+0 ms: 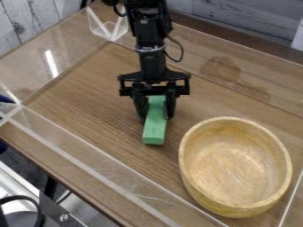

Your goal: Put the green block in the brown bowl

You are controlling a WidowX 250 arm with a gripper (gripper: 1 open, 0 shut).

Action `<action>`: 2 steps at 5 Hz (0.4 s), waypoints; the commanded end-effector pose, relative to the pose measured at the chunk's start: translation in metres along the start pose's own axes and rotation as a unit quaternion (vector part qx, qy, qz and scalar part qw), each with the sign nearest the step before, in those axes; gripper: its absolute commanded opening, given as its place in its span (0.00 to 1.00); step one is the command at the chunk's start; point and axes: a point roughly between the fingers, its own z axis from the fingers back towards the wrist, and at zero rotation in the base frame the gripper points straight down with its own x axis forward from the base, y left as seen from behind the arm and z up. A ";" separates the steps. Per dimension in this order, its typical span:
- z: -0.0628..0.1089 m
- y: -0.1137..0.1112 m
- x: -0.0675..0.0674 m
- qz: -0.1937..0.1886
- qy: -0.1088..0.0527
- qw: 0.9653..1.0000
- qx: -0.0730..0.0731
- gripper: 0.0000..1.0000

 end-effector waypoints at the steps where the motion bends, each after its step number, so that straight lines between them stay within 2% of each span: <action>1: 0.024 -0.004 0.007 -0.019 -0.046 0.999 -0.015 0.00; 2: 0.040 -0.007 0.007 -0.019 -0.055 0.998 -0.021 0.00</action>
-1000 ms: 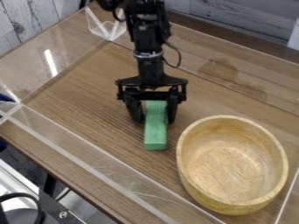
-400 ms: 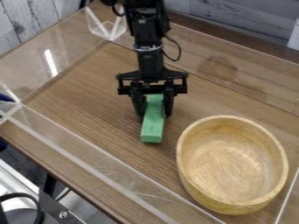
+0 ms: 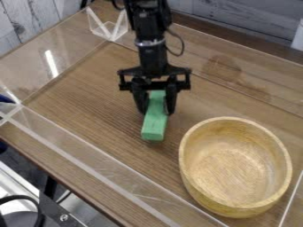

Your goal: Put the green block in the brown bowl

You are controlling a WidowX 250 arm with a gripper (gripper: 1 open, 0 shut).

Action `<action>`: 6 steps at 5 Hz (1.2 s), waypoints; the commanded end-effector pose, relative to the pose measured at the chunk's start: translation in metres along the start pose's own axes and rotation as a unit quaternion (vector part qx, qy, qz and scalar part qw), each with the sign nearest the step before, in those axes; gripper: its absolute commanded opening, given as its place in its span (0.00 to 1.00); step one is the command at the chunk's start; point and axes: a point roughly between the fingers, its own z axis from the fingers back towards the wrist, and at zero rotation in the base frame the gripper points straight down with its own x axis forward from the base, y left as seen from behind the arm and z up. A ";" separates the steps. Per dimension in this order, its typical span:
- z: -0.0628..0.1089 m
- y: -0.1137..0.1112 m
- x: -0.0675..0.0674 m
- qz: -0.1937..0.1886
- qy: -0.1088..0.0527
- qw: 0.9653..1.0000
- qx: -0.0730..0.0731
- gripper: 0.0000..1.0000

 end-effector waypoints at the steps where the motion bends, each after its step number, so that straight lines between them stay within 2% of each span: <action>1: 0.051 -0.010 0.021 0.003 -0.055 0.998 -0.029 0.00; 2: 0.056 -0.017 0.053 -0.010 -0.054 0.998 -0.041 0.00; 3: 0.050 -0.037 0.069 -0.048 -0.047 0.997 -0.044 0.00; 6: 0.046 -0.023 0.081 -0.012 -0.049 0.998 -0.040 0.00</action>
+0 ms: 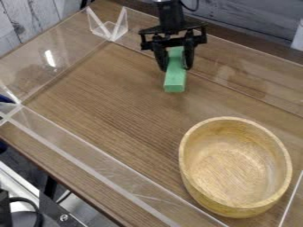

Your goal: Put the green block in the brown bowl

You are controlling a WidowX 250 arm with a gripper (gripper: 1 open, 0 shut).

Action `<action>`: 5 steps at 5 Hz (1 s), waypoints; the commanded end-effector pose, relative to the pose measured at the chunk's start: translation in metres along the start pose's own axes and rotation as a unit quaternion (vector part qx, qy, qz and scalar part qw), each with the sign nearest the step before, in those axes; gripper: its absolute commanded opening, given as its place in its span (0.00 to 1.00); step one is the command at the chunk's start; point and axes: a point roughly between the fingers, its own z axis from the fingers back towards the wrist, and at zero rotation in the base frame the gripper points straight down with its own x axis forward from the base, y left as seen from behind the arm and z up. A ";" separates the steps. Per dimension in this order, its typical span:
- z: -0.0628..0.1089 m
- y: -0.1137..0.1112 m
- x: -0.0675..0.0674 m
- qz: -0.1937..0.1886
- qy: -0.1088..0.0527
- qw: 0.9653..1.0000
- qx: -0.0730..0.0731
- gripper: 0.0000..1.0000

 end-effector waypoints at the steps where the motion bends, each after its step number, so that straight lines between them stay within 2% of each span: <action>1: 0.016 -0.004 0.017 -0.019 -0.048 0.999 -0.003 0.00; 2: 0.009 -0.004 0.026 -0.030 -0.060 0.998 0.001 0.00; 4: 0.020 -0.017 0.023 -0.056 -0.060 0.997 0.012 0.00; 5: 0.008 -0.020 0.028 -0.072 -0.052 0.996 0.005 0.00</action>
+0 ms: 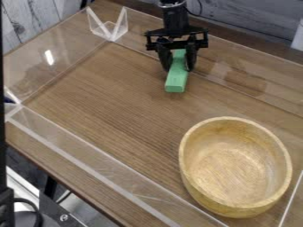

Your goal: Put the green block in the brown bowl

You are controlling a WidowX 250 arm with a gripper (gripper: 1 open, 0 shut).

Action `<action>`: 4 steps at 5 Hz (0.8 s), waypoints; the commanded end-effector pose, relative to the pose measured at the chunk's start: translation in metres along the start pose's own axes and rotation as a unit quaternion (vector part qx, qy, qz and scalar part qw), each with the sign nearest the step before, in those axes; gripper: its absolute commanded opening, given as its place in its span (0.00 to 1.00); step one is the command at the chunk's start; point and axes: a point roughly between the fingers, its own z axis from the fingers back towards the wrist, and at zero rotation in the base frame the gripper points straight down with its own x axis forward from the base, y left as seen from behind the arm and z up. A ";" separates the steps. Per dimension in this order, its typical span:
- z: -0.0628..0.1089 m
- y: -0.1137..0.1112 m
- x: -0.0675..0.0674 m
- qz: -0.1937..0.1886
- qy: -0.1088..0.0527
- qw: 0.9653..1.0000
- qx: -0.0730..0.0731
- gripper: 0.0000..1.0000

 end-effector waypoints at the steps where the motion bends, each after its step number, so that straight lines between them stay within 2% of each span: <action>1: 0.034 -0.010 0.002 -0.024 -0.039 0.999 -0.005 0.00; 2: 0.046 -0.012 -0.006 -0.036 -0.042 0.998 -0.007 0.00; 3: 0.081 -0.026 -0.014 -0.051 -0.049 0.997 -0.021 0.00; 4: 0.111 -0.052 -0.024 -0.079 -0.045 0.995 -0.035 0.00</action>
